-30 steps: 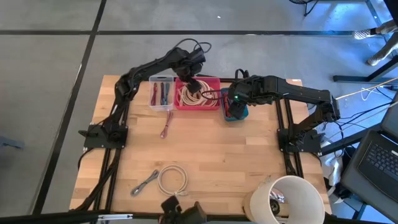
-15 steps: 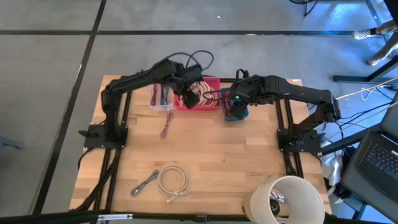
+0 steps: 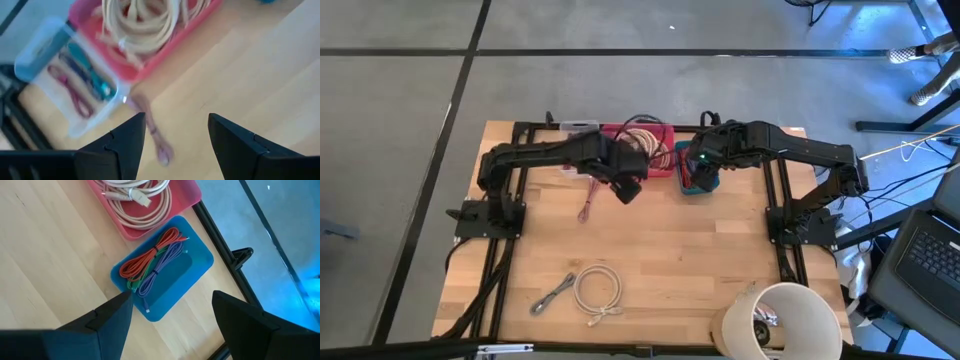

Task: Pick & Place USB Port
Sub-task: Put the light pink charger cable into the blue bin

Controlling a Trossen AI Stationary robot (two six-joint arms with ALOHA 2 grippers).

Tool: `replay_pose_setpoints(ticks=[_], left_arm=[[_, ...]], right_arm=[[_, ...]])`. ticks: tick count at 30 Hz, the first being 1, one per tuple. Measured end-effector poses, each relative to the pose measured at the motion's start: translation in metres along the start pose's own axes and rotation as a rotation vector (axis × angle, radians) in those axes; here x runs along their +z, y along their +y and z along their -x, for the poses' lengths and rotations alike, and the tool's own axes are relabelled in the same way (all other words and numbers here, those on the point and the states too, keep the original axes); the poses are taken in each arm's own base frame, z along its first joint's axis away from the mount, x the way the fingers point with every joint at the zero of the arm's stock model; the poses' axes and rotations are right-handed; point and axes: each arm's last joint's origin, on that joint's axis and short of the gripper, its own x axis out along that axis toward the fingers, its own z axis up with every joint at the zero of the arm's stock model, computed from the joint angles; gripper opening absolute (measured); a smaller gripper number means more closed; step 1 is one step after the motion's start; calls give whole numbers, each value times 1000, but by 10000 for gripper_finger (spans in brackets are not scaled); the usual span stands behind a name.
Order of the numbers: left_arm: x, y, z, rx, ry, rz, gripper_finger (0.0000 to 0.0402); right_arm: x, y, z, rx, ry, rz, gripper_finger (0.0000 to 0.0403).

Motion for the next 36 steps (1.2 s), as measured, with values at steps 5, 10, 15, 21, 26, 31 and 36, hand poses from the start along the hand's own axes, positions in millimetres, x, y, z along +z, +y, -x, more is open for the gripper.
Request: replay_pose_setpoints(ticks=[5, 10, 15, 21, 26, 31, 36], left_arm=[[-34, -1, -21, 51, 111, 40, 210], [-57, 7, -57, -2, 172, 144, 210], [-72, 19, -96, -80, 224, 266, 210], [-86, 40, -134, 21, 299, 327, 210], [-91, 48, -163, -53, 321, 365, 210], [-98, 58, -182, -54, 329, 402, 210], [-97, 63, -190, -86, 320, 403, 202]], right_arm=[[0, 0, 0, 0, 1, 5, 274], [2, 1, 0, 7, -20, 9, 274], [2, 1, 0, 13, -23, 8, 274], [2, 1, 0, 20, -20, 4, 274], [2, 1, 0, 20, -20, 1, 274], [2, 1, 0, 20, -20, 0, 274], [3, 1, 0, 22, -26, -3, 274]])
